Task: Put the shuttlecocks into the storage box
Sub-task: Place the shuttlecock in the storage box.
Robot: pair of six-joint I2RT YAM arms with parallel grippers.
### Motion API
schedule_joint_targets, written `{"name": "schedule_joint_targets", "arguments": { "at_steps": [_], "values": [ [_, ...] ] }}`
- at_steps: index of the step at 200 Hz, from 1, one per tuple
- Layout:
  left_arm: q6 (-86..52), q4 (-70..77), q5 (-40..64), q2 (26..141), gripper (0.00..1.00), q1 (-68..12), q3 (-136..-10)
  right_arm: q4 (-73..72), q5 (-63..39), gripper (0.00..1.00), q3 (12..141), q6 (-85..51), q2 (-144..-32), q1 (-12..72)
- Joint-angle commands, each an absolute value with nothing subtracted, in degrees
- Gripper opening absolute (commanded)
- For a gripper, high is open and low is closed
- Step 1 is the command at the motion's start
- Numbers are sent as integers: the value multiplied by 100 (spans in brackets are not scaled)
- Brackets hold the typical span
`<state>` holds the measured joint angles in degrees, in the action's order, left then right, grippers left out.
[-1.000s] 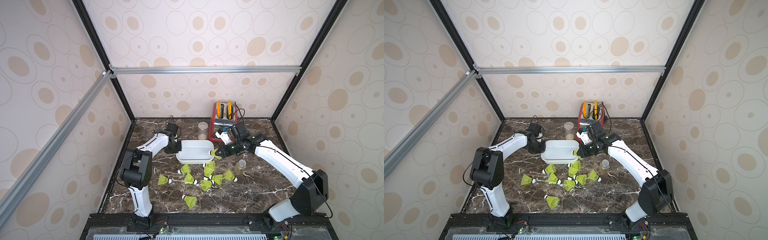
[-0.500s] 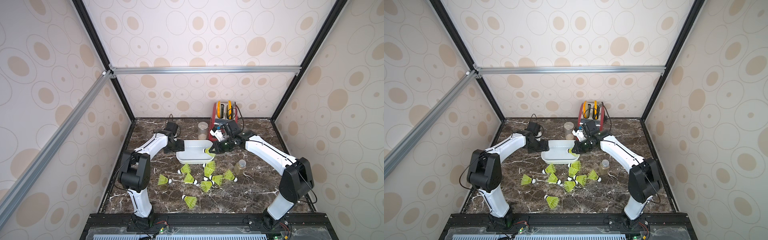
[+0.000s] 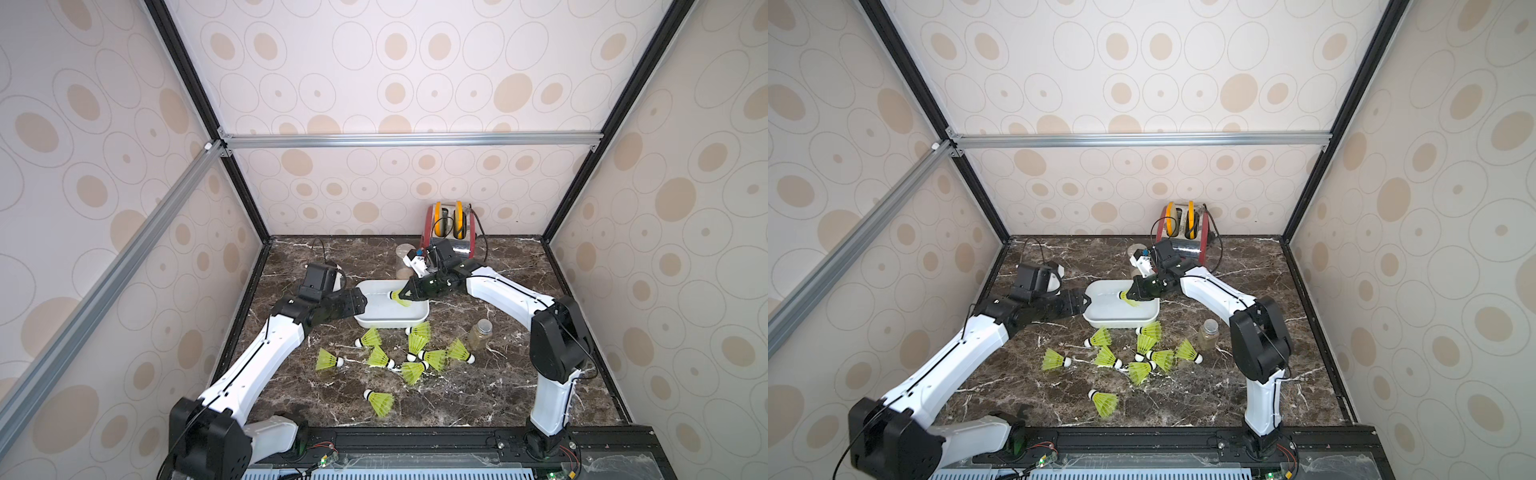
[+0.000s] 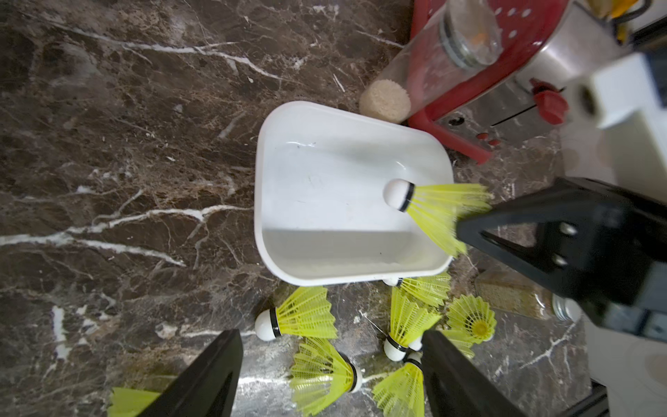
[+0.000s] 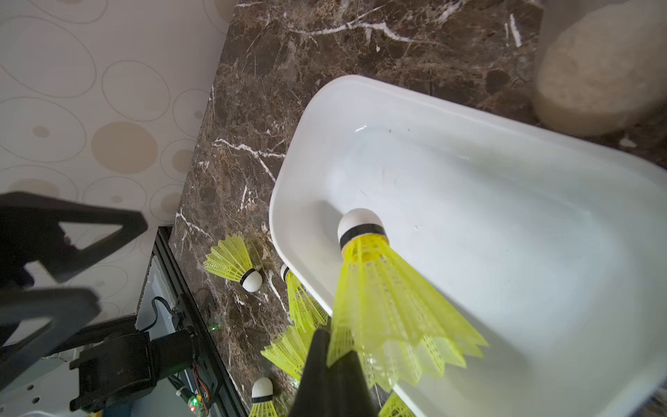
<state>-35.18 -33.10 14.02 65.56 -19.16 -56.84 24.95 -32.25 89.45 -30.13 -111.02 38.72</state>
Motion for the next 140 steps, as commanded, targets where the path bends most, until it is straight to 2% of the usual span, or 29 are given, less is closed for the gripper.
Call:
{"name": "schedule_joint_targets", "arguments": {
  "at_steps": [1, 44, 98, 140],
  "values": [
    [-3719, -3568, 1597, 5873, 81, -1943, -5459, 2234, -3316, 0, 9317, -3151, -11439, 4089],
    [-3706, -3677, 1731, 4892, 82, -1942, -5074, 2024, -3305, 0, 9735, -3317, -12000, 4317],
    [-3813, -2719, 2071, 5365, 80, -1942, -5014, 1806, -3296, 0, 9853, -3453, -12334, 4386],
    [-3820, -2733, 2145, 5381, 80, -1940, -4997, 1764, -3215, 0, 10075, -3396, -12615, 4398]
  ]
}}
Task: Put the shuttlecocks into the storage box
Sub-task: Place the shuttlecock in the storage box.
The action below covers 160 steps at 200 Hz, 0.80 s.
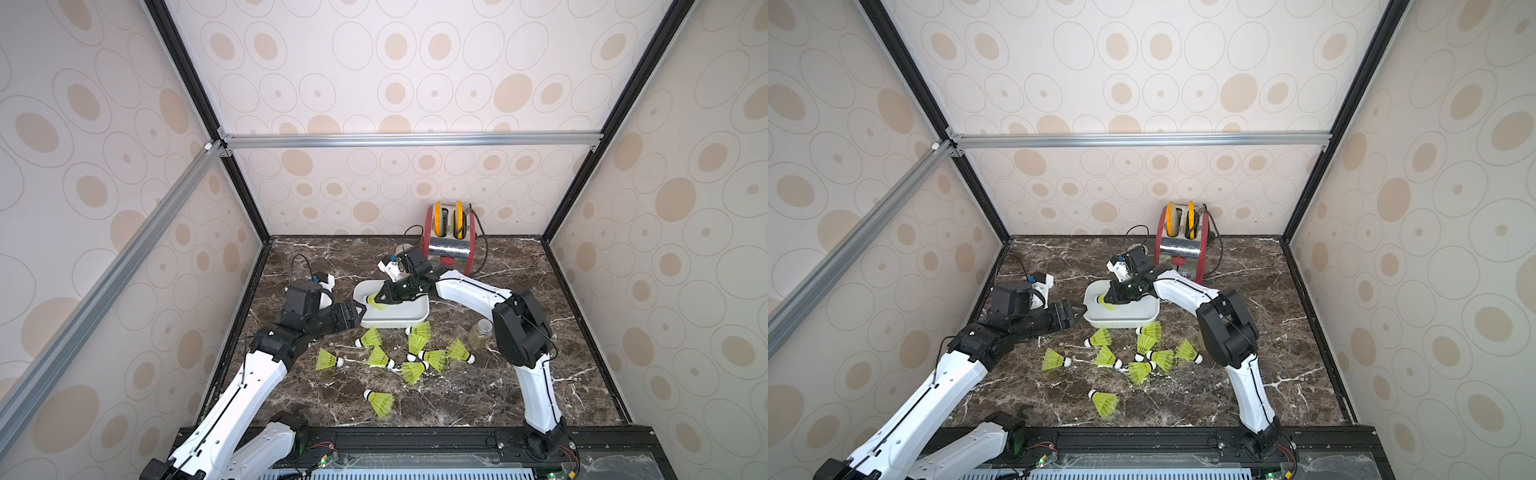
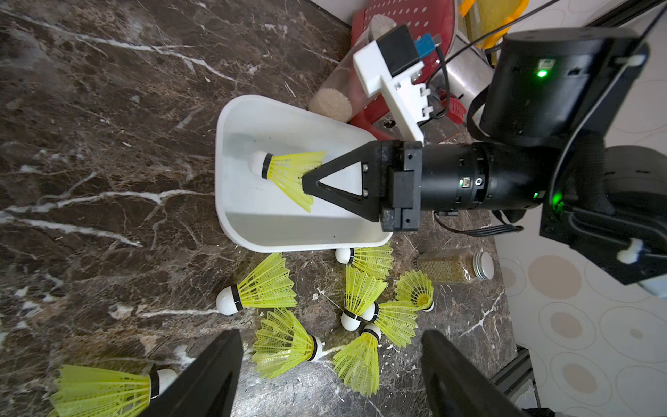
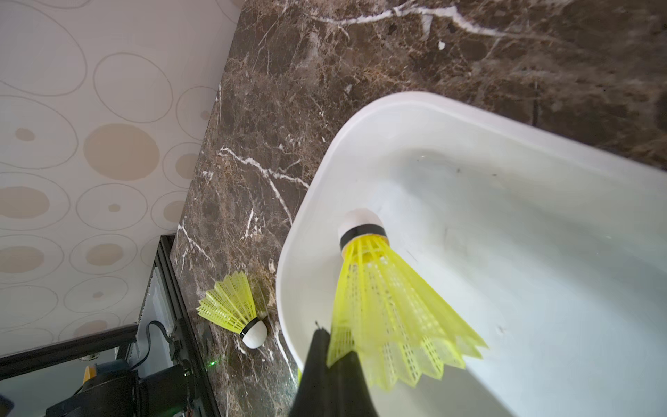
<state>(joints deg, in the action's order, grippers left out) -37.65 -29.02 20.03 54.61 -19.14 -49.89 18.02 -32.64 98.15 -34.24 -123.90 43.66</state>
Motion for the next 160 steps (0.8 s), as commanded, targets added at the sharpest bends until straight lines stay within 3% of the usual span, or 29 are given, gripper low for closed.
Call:
{"name": "schedule_joint_targets", "arguments": {
  "at_steps": [1, 109, 160],
  "values": [
    [-3822, -2733, 2149, 5384, 80, -1941, -4999, 1778, -3216, 0, 10091, -3386, -12627, 4396],
    [-4006, -2575, 2396, 5220, 81, -1942, -4858, 2826, -3081, 0, 11346, -2575, -13477, 4411],
    [-4108, -2522, 2388, 5089, 81, -1941, -4759, 3040, -2931, 7, 11605, -2422, -13705, 4412]
  ]
}}
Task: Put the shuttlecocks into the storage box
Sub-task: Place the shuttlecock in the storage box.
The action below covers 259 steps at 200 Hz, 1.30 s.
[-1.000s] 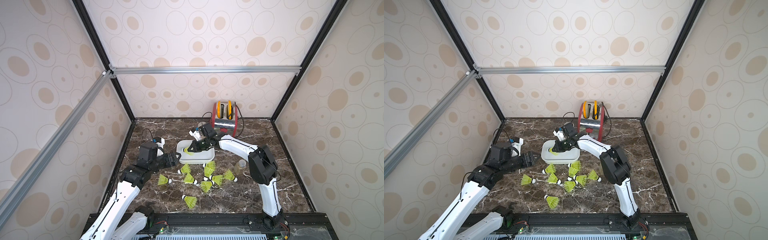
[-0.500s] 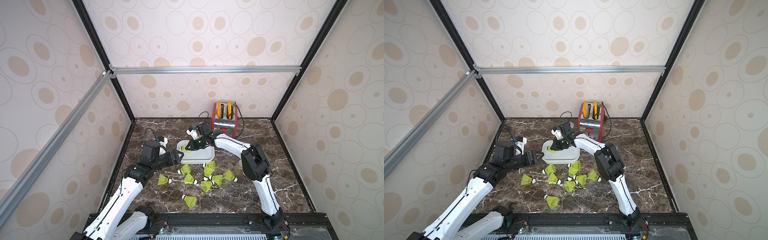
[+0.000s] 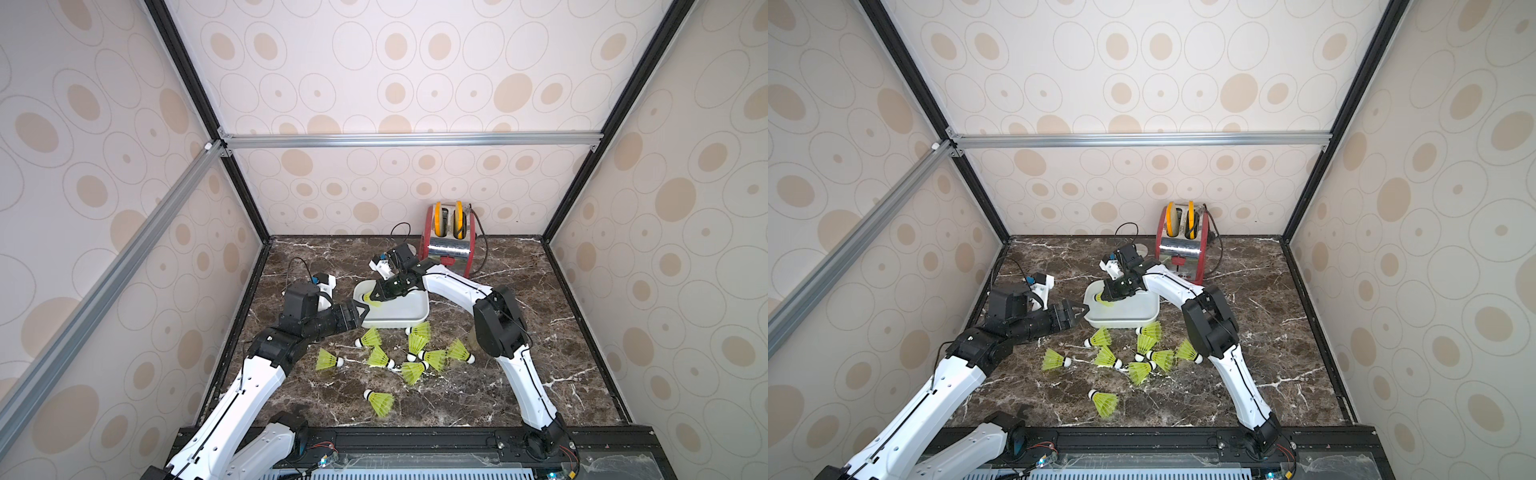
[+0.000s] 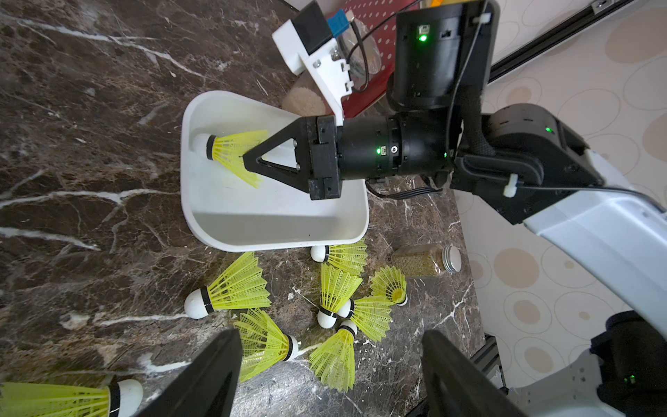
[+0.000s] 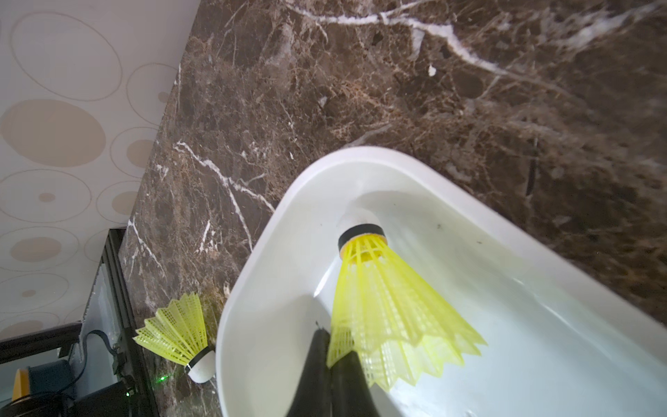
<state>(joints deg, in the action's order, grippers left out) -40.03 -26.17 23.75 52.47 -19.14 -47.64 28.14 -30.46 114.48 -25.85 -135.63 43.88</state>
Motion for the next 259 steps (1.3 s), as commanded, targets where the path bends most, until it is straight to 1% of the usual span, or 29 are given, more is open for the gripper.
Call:
{"name": "schedule_joint_targets", "arguments": {
  "at_steps": [1, 25, 52, 94, 110, 122, 168, 199, 231, 259],
  "values": [
    [-4111, -2522, 2385, 5089, 81, -1942, -4757, 3040, -2929, 8, 11608, -2424, -13703, 4417],
    [-4218, -2453, 2341, 5080, 81, -1942, -4723, 3064, -2892, 13, 11645, -2422, -13744, 4410],
    [-4411, -2254, 2371, 5066, 81, -1942, -4647, 3195, -2697, 15, 11716, -2348, -13778, 4409],
    [-4372, -2283, 2426, 5111, 81, -1942, -4709, 3505, -2423, 32, 11925, -2159, -13825, 4418],
    [-4378, -2294, 2426, 5091, 81, -1942, -4691, 3600, -2284, 34, 11996, -2095, -13796, 4411],
    [-4391, -2311, 2426, 5073, 81, -1938, -4667, 3636, -2243, 37, 12035, -2042, -13761, 4433],
    [-4342, -2465, 2408, 5038, 81, -1942, -4650, 3762, -2102, 46, 12078, -2026, -13505, 4405],
    [-4294, -2634, 2413, 5039, 81, -1942, -4697, 3682, -1993, 56, 11879, -2065, -13105, 4398],
    [-4197, -3008, 2395, 5006, 82, -1943, -4885, 3809, -1869, 57, 11725, -2101, -12705, 4362],
    [-4168, -3516, 2432, 4879, 82, -1942, -5001, 3818, -1803, 55, 11293, -2074, -12106, 4357]
  ]
}}
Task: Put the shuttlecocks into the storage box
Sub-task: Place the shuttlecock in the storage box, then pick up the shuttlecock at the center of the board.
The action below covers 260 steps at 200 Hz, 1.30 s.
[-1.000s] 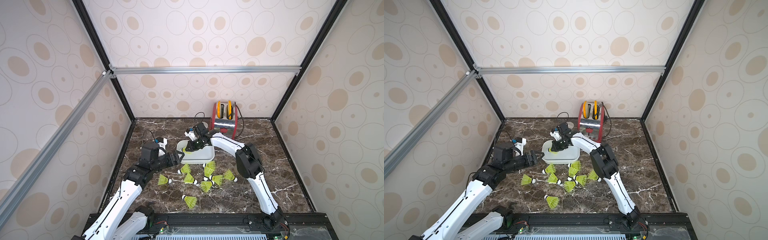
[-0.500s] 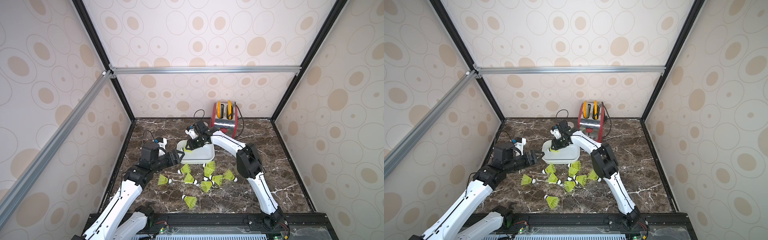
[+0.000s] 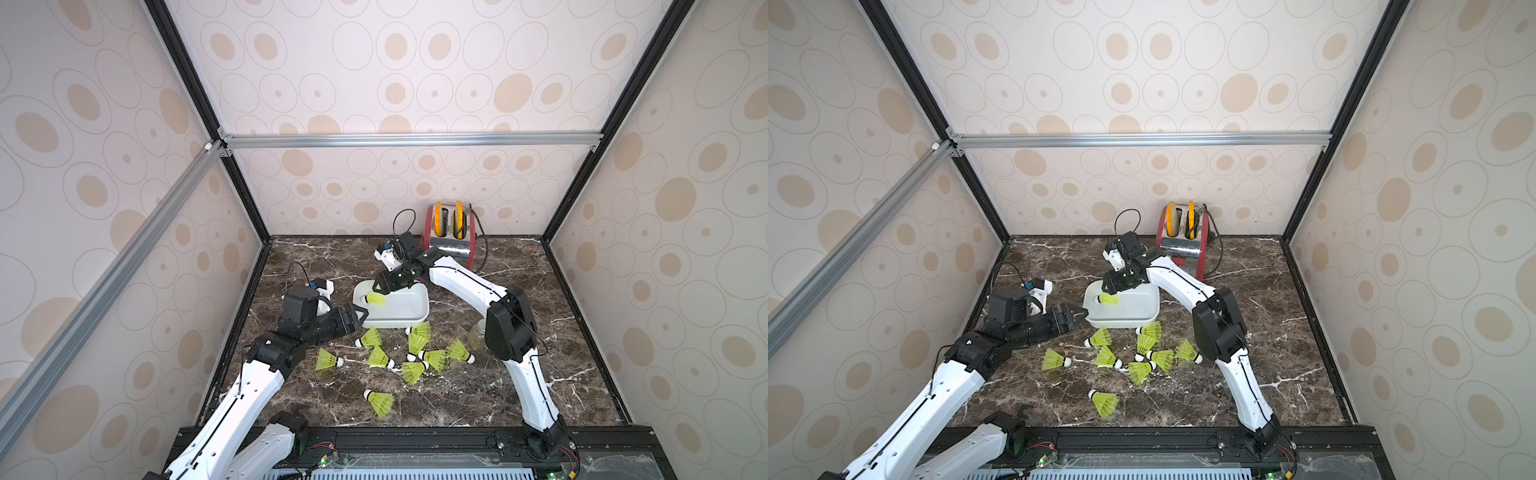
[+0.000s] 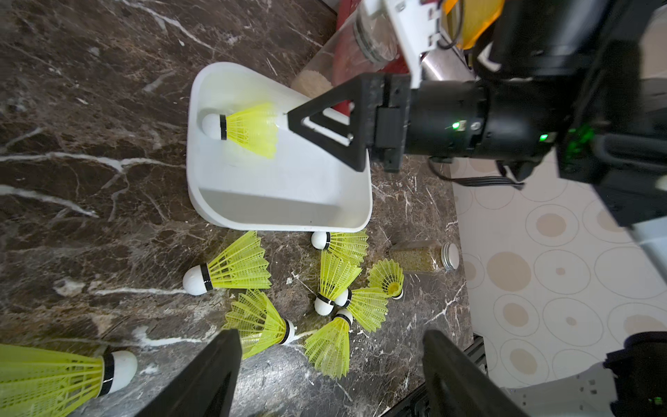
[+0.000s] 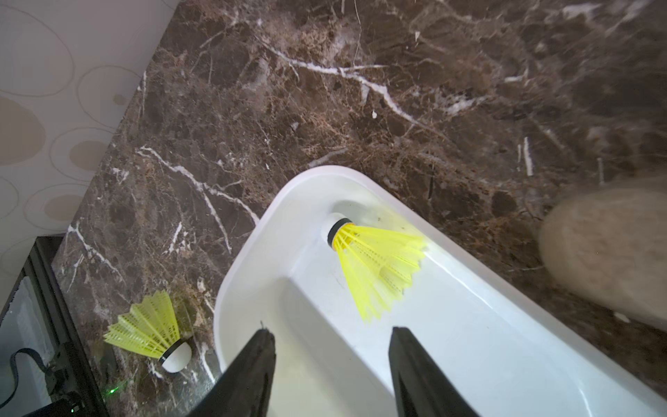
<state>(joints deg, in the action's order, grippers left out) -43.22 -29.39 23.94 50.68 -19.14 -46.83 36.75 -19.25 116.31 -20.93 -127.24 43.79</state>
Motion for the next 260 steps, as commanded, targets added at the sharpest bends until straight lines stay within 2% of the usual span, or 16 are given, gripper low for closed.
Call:
{"name": "schedule_joint_targets", "arguments": {
  "at_steps": [1, 40, 80, 115, 141, 175, 216, 260],
  "values": [
    [-4163, -3542, 2438, 4879, 82, -1942, -5006, 3815, -1794, 55, 11272, -2074, -12106, 4362],
    [-4089, -4613, 2571, 4454, 82, -1938, -5027, 3648, -1857, 50, 9976, -2055, -10921, 4449],
    [-3939, -5705, 2685, 3933, 82, -1942, -5036, 3542, -2111, 48, 8455, -2234, -9680, 4973],
    [-3934, -6370, 2884, 3623, 81, -1942, -4992, 3287, -2293, 48, 7057, -3151, -8679, 5763],
    [-4046, -6640, 3209, 3277, 81, -1942, -4783, 2444, -2217, 48, 5962, -4312, -8072, 6363],
    [-4078, -7052, 3586, 2837, 80, -1942, -4526, 1775, -1846, 48, 5505, -5293, -8165, 7139],
    [-3896, -7533, 3803, 2605, 80, -1942, -4508, 223, -1197, 50, 4578, -6868, -8414, 7637],
    [-3630, -7779, 4022, 2449, 80, -1942, -4486, -746, -395, 52, 4392, -7849, -8948, 7988]
  ]
}}
